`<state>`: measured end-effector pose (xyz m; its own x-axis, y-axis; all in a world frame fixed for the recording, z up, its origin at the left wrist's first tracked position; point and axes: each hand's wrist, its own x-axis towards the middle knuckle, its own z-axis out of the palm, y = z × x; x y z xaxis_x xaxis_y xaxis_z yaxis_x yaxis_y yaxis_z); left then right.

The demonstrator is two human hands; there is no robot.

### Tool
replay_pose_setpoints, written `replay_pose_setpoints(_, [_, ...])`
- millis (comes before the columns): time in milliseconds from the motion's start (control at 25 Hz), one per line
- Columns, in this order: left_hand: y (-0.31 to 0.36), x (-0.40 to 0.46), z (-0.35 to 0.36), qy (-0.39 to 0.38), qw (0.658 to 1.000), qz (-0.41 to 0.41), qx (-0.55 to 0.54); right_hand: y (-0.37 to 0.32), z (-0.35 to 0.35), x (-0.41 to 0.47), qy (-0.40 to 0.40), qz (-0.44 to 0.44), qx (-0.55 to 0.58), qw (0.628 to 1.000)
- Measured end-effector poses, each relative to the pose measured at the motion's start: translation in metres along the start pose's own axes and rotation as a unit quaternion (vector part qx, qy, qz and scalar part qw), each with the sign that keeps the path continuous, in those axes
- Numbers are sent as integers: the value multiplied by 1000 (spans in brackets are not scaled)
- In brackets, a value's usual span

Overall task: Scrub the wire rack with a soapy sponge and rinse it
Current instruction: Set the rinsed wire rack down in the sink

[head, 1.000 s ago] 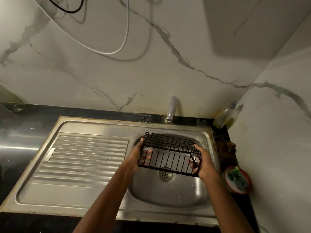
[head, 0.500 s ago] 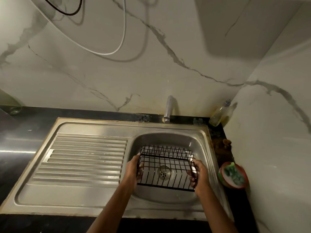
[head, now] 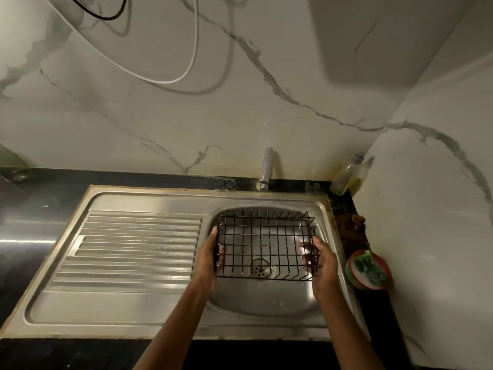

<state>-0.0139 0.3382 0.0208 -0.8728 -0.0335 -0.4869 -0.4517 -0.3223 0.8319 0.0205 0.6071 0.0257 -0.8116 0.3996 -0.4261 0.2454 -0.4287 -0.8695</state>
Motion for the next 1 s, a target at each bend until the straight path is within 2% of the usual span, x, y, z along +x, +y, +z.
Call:
replay_pose_setpoints(80, [2,4,3,21,1000,2,15,0,4,6,2,0,-3,1000])
replay_pose_setpoints(200, [0,4,11,51,990,-128,27,7,8,11,49,115,-84,989])
replay_pose_setpoints(240, [-3,2,9,52,991,-122,29,11,5,11,57,109,-80,989])
replay_pose_setpoints(360, [-3,-4,9,35,998,-44,12,7,-3,5,27,16,-18,999])
replay_pose_setpoints(400, [-4,-3,8,47,998,-46,18,8,-3,5,28,21,-17,999])
replay_pose_setpoints(520, [-15,4,11,69,988,-135,33,13,-3,8,76,136,-72,985])
replay_pose_setpoints(560, [-18,4,11,66,989,-124,36,14,-6,8,78,132,-68,986])
replay_pose_setpoints(680, [-17,2,9,50,998,-28,31,8,-12,9,33,38,18,999])
replay_pose_setpoints(840, [-29,6,6,73,991,-106,33,17,-8,12,91,130,-40,986])
replay_pose_setpoints(1000, [-20,0,6,48,998,-29,-2,10,-13,14,33,32,39,998])
